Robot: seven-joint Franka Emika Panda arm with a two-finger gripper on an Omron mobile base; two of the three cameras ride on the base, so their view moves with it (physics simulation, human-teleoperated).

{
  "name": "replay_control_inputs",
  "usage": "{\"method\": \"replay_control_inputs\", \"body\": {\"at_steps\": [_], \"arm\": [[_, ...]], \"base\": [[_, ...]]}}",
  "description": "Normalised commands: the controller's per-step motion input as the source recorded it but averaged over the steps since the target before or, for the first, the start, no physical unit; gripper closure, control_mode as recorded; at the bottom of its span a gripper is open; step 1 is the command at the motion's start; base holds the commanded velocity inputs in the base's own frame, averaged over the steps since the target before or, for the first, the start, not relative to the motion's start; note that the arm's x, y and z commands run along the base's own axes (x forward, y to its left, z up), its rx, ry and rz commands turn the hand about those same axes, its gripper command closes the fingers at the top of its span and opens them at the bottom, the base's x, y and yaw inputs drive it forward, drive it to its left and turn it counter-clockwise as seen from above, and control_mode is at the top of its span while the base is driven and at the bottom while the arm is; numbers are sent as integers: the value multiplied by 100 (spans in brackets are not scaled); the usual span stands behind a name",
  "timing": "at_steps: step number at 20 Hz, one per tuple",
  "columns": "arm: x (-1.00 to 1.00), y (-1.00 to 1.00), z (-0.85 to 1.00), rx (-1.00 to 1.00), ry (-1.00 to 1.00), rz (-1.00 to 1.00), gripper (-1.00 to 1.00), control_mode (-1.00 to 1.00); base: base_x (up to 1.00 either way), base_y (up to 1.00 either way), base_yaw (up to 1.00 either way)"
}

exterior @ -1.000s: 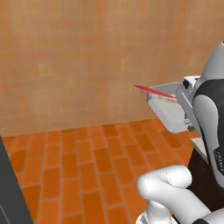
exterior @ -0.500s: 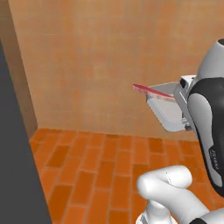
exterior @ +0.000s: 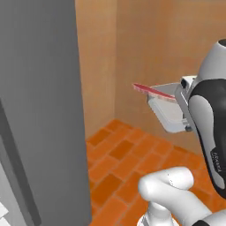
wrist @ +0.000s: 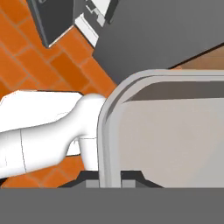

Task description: Take the meat container that has the steak and place it on the second highest rack of the freezer. Then take the vegetable container that has the potato and mushroom and place it on the highest rack of the freezer.

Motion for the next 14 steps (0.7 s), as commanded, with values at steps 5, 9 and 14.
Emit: {"method": "replay_control_inputs", "body": {"at_steps": [5,9,14], "arm": [[0,0,0,0,0,0,100,100],[0,0,0,0,0,0,100,100],[0,0,0,0,0,0,100,100]], "base": [[39,-15,84],[3,-16,83],[8,-10,82]]}}
